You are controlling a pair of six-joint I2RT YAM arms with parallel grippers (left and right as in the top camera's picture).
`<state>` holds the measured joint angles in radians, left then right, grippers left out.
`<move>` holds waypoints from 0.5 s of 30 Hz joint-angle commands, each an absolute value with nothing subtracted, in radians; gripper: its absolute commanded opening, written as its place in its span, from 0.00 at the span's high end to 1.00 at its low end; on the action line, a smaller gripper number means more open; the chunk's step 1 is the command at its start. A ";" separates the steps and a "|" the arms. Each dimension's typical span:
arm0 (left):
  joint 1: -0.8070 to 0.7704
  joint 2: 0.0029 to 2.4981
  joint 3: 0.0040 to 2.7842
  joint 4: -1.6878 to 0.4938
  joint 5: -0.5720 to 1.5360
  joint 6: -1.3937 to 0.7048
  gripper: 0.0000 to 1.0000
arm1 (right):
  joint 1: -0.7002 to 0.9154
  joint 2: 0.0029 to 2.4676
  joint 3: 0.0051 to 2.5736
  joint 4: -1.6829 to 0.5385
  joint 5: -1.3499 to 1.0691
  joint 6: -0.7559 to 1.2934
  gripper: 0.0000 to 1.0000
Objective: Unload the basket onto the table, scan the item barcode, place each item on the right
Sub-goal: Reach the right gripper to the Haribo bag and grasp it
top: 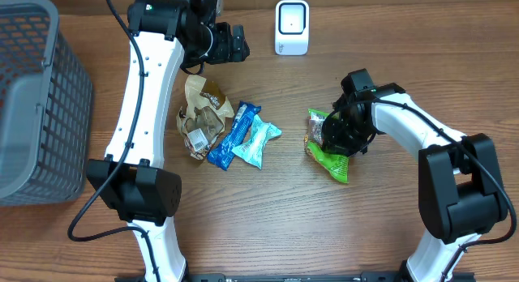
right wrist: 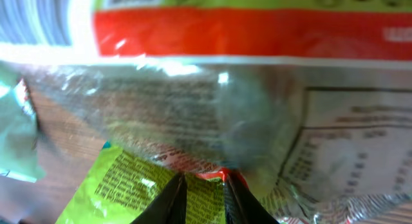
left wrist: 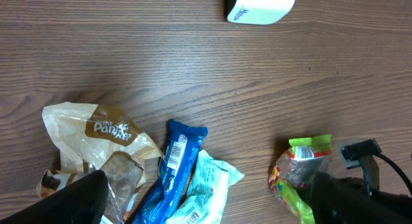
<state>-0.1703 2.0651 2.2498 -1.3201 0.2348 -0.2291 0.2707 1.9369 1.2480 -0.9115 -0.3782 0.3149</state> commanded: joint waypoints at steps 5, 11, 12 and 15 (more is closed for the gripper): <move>-0.178 2.109 2.244 -1.325 0.227 -0.205 0.06 | 0.274 1.799 1.390 -1.052 -0.430 0.278 0.69; -0.178 2.114 2.244 -1.319 0.226 -0.205 0.05 | 0.220 1.642 1.473 -1.174 -0.331 0.353 0.28; -0.178 2.114 2.244 -1.317 0.226 -0.205 0.05 | 0.211 1.644 1.470 -1.195 -0.334 0.353 0.28; -0.178 2.115 2.244 -1.304 0.226 -0.206 0.05 | 0.200 1.650 1.371 -1.179 -0.374 0.353 0.25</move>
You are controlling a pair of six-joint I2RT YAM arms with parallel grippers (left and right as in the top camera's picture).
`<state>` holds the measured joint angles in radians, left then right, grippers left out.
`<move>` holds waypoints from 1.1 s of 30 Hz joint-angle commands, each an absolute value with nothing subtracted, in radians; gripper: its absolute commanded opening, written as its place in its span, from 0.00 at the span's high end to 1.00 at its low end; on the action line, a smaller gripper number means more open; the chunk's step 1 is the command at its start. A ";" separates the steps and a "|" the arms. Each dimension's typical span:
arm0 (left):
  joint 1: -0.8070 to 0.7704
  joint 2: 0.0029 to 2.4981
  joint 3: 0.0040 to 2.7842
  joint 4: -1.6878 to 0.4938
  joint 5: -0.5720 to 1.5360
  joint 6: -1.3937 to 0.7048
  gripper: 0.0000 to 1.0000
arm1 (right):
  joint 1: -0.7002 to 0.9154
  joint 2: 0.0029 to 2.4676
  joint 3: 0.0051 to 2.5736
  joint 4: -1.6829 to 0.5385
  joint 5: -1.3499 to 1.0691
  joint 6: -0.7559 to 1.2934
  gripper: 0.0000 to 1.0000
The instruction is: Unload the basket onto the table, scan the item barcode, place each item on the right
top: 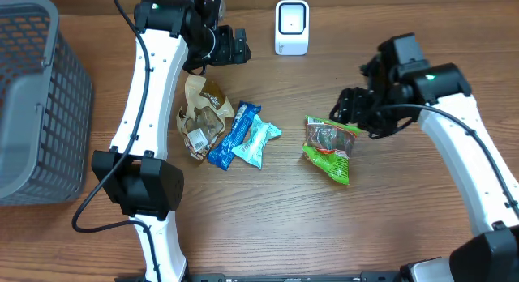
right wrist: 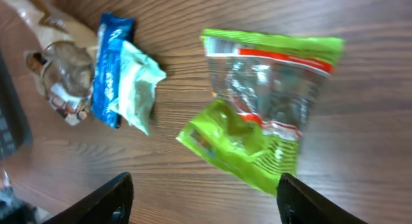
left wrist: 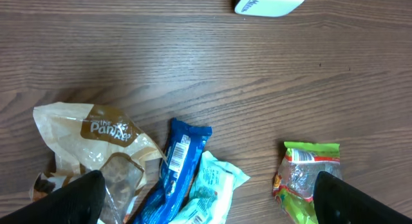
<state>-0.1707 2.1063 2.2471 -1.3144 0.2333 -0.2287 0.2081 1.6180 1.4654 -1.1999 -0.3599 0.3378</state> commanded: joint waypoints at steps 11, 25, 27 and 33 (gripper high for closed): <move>-0.178 2.115 2.244 -1.308 0.229 -0.206 0.03 | 0.110 1.652 0.962 -0.780 -0.494 0.352 0.08; -0.178 2.115 2.244 -1.312 0.229 -0.206 0.03 | 0.103 1.861 0.890 -0.422 -0.728 0.269 0.46; -0.178 2.115 2.244 -1.309 0.229 -0.206 0.03 | 0.103 1.861 0.891 -0.412 -0.728 0.253 0.78; -0.178 2.115 2.244 -1.305 0.229 -0.206 0.03 | 0.099 1.849 0.962 -0.435 -0.759 0.196 0.92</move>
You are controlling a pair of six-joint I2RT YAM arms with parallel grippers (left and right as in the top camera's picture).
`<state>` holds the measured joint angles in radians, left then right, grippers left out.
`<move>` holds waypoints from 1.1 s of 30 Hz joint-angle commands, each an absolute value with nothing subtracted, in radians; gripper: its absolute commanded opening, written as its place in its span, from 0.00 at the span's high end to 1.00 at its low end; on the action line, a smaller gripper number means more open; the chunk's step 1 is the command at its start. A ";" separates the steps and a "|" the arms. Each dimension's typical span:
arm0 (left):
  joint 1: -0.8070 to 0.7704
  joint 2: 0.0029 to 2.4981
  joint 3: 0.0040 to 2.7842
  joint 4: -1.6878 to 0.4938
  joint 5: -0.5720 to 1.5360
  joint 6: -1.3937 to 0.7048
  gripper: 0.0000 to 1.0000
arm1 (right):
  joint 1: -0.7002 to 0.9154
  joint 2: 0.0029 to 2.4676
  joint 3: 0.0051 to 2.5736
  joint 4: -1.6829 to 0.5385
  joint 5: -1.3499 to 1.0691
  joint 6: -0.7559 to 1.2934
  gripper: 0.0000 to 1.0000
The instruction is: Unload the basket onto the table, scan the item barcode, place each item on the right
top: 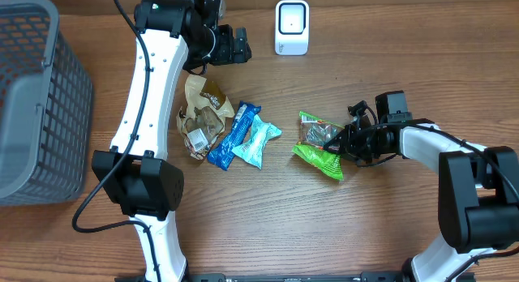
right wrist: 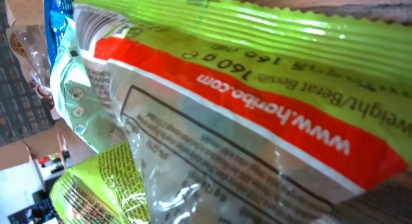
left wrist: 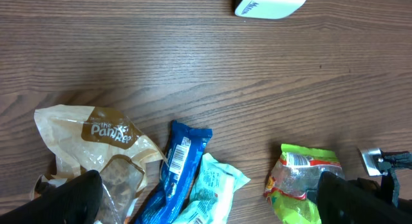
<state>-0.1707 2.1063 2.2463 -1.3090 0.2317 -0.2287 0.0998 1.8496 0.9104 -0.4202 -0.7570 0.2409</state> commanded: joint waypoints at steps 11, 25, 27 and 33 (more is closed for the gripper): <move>-0.178 2.115 2.244 -1.301 0.224 -0.205 0.00 | 0.102 1.599 1.325 -0.817 -0.703 -0.125 0.96; -0.178 2.115 2.244 -1.274 0.182 -0.206 0.00 | 0.107 1.304 1.363 -0.826 -0.852 -0.454 0.96; -0.178 2.115 2.244 -1.267 0.168 -0.205 0.00 | 0.107 1.306 1.363 -0.825 -0.855 -0.455 0.96; -0.177 2.115 2.244 -1.244 0.145 -0.205 0.00 | 0.107 1.308 1.363 -0.824 -0.849 -0.455 0.96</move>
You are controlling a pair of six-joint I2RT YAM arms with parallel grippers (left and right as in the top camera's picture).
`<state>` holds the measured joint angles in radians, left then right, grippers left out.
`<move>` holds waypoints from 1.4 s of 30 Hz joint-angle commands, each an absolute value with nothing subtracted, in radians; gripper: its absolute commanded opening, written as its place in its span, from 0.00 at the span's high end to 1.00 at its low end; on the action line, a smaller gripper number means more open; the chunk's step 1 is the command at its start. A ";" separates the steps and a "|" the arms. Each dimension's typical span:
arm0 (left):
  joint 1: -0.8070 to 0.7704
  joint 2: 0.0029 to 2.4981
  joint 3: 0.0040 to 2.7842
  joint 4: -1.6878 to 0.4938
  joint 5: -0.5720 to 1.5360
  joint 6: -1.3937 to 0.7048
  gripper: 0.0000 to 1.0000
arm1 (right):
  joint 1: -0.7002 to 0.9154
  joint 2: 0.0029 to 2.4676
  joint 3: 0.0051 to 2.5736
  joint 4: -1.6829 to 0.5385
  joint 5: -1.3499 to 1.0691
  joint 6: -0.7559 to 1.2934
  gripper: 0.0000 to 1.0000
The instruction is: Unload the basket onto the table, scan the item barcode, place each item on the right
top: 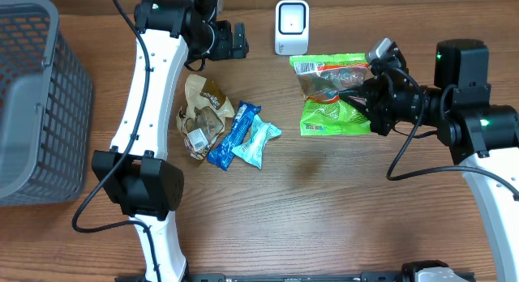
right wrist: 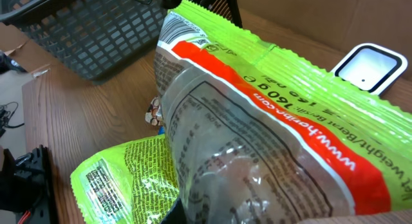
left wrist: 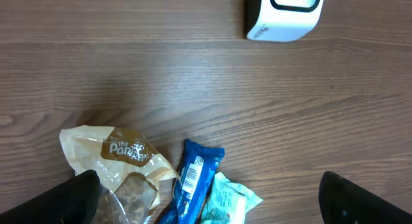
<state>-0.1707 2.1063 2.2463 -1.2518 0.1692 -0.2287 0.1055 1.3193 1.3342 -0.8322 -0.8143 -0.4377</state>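
A green candy bag (top: 331,94) with a clear window and a red band hangs above the table, with my right gripper (top: 370,104) shut on its right side. It fills the right wrist view as the bag (right wrist: 270,134), its printed label side towards the camera, and one dark fingertip (right wrist: 193,214) shows at the bottom. The white scanner (top: 292,27) stands at the table's back, just left of the bag's top edge; it is also the scanner (left wrist: 285,15) and the scanner (right wrist: 368,66). My left gripper (top: 233,40) hovers open left of the scanner, holding nothing.
A brown pastry bag (top: 201,116), a blue bar (top: 233,134) and a teal packet (top: 258,142) lie together at centre left, below the left gripper (left wrist: 212,198). A grey basket (top: 36,96) stands at the left edge.
The green bag lay on the table with my right gripper low at its right edge. Now the bag is held off the table, up by the scanner. The left wrist shifted slightly towards the scanner.
My right gripper was first pressed down on the green bag on the table. Then it was open and raised, the bag lying flat. Then it was low at the bag's right edge. Now it holds the bag up near the scanner. The left gripper stayed open.
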 commanded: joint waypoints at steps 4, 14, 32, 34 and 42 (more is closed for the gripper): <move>-0.177 2.115 2.244 -1.244 0.145 -0.205 0.00 | 0.107 1.319 1.363 -0.824 -0.804 -0.446 0.96; -0.177 2.115 2.244 -1.245 0.146 -0.206 0.00 | 0.188 1.394 1.362 -0.778 -0.479 -0.287 0.96; -0.177 2.115 2.244 -1.245 0.146 -0.206 0.00 | 0.532 1.676 1.362 -0.587 0.555 -0.251 0.96; -0.177 2.115 2.244 -1.245 0.146 -0.206 0.00 | 0.551 1.715 1.362 -0.626 0.599 -0.250 0.96; -0.177 2.115 2.244 -1.245 0.146 -0.206 0.00 | 0.623 1.883 1.360 -0.617 1.051 -0.251 0.96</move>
